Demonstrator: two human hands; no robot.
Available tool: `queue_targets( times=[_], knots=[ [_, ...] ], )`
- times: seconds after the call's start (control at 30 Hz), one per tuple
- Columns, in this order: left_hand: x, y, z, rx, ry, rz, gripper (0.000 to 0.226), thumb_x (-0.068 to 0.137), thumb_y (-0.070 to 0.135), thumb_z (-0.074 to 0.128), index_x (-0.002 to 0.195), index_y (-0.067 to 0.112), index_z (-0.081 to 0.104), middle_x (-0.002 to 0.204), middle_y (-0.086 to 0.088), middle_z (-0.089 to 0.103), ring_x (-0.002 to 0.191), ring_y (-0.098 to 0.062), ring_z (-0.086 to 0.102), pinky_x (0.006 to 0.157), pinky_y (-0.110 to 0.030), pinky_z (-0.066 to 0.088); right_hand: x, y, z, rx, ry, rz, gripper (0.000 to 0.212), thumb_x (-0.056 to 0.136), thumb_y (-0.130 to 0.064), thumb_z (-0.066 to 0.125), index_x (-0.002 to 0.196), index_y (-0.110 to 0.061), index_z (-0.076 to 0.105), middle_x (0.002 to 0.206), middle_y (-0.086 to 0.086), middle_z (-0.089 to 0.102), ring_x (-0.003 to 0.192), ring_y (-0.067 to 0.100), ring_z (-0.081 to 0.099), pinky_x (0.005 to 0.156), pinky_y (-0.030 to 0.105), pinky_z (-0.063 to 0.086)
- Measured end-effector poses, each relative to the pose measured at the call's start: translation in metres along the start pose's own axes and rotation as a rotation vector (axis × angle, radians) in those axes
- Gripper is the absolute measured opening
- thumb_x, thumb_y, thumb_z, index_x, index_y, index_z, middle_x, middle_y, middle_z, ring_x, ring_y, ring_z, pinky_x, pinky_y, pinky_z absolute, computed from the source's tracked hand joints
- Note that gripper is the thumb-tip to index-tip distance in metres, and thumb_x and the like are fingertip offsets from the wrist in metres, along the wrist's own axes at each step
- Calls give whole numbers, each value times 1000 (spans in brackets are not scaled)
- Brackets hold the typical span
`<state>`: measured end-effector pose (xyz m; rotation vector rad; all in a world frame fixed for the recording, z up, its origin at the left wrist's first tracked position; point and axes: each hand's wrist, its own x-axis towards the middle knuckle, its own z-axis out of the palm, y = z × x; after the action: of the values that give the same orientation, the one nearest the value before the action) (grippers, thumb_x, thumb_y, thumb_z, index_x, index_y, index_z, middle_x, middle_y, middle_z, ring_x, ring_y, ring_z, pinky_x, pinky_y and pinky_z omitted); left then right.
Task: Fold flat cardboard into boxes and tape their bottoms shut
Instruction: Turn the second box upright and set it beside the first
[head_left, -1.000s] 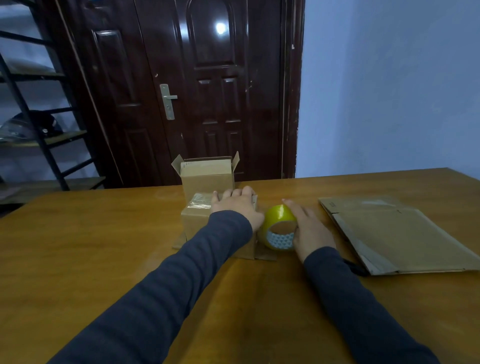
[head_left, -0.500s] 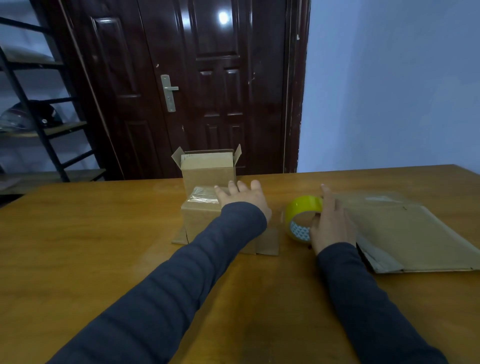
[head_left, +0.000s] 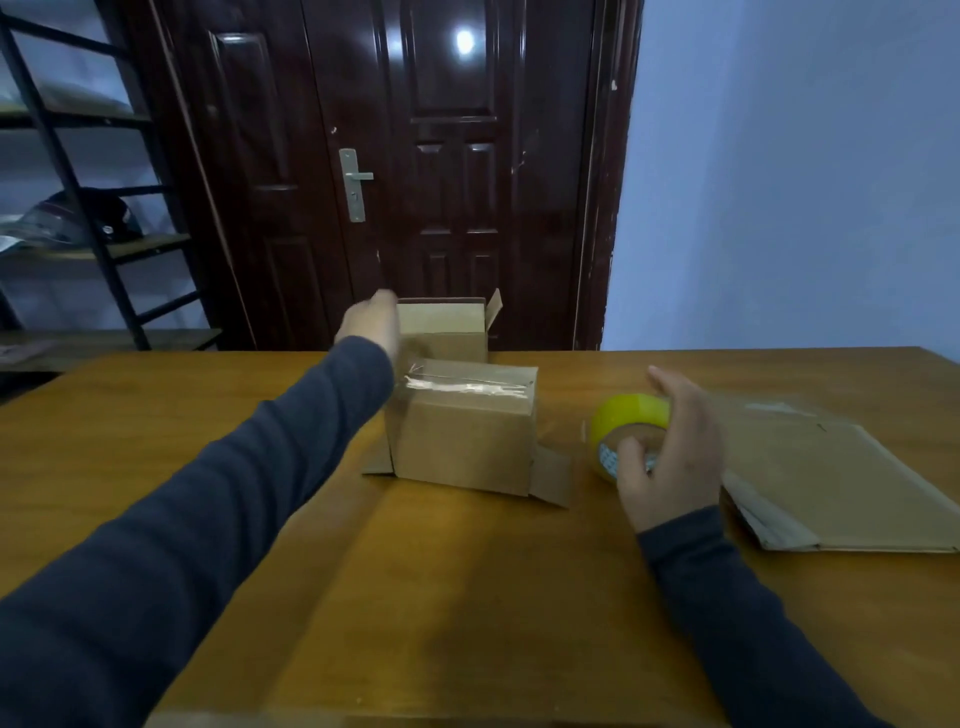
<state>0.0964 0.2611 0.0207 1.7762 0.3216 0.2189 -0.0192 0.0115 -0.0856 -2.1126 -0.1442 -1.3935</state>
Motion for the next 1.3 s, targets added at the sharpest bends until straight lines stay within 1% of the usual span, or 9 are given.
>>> queue_targets(
  times=[0.1, 0.2, 0.3, 0.4, 0.73, 0.87, 1.0, 1.17, 1.3],
  knots=[
    [-2, -25, -21, 99, -51, -158, 57, 98, 45, 29, 136, 6, 47, 134, -11, 52, 124, -32, 47, 86, -34, 32, -3, -27, 9, 48, -163, -2, 38, 88, -22, 44, 124, -12, 54, 99, -4, 57, 79, 8, 52, 69, 27, 51],
    [-22, -35, -28, 240, -206, -279, 66, 98, 54, 19, 124, 6, 56, 127, -17, 56, 118, -33, 51, 92, -39, 35, -3, -49, 23, 53, -441, 197, 38, 101, -40, 30, 130, -23, 49, 115, -15, 52, 102, 3, 53, 89, 31, 49],
    [-26, -35, -27, 270, -225, -310, 67, 93, 66, 18, 94, 13, 59, 98, -14, 62, 86, -29, 57, 91, -40, 41, 5, -53, 41, 195, -565, 547, 57, 93, -64, 18, 91, -27, 62, 97, -1, 66, 93, 20, 62, 87, 40, 51],
    [-23, -27, -25, 263, -213, -305, 75, 88, 73, 19, 116, 14, 57, 90, -12, 59, 74, -28, 58, 76, -38, 47, 19, -58, 45, 165, -589, 678, 79, 71, -84, 6, 83, -28, 61, 89, 7, 67, 82, 28, 64, 82, 50, 54],
    [-33, 10, -43, -84, -341, -121, 60, 89, 65, 41, 106, 11, 60, 104, -12, 64, 94, -31, 64, 74, -38, 52, 77, -70, 31, 404, -433, 691, 56, 84, -70, 28, 86, -23, 58, 98, 5, 65, 94, 28, 62, 82, 50, 55],
    [-39, 3, -42, -48, -335, 25, 46, 85, 22, 70, 123, 6, 53, 123, -12, 60, 112, -25, 59, 98, -42, 48, 83, -66, 29, 393, -478, 621, 40, 85, -54, 54, 101, -18, 54, 98, 1, 61, 95, 22, 61, 86, 47, 54],
    [-40, -21, -45, 35, -352, 160, 50, 75, 0, 76, 117, 6, 49, 94, -6, 59, 90, -15, 56, 90, -33, 52, 73, -57, 28, 310, -624, 622, 68, 75, -32, 77, 131, -11, 46, 95, 3, 60, 92, 21, 62, 88, 42, 53],
    [-46, -56, -40, 335, -312, 292, 52, 71, 9, 81, 114, 12, 53, 91, 6, 56, 92, -18, 61, 85, -29, 50, 50, -55, 29, 140, -775, 557, 44, 77, -18, 78, 111, -11, 51, 78, -7, 50, 80, 17, 53, 67, 25, 44],
    [-51, -78, -36, 372, -333, 248, 60, 71, 19, 82, 122, 17, 51, 94, 6, 61, 91, -16, 62, 84, -31, 52, 31, -58, 25, 61, -791, 533, 57, 81, -16, 74, 129, -8, 45, 112, 3, 61, 103, 22, 58, 76, 23, 43]
  ],
)
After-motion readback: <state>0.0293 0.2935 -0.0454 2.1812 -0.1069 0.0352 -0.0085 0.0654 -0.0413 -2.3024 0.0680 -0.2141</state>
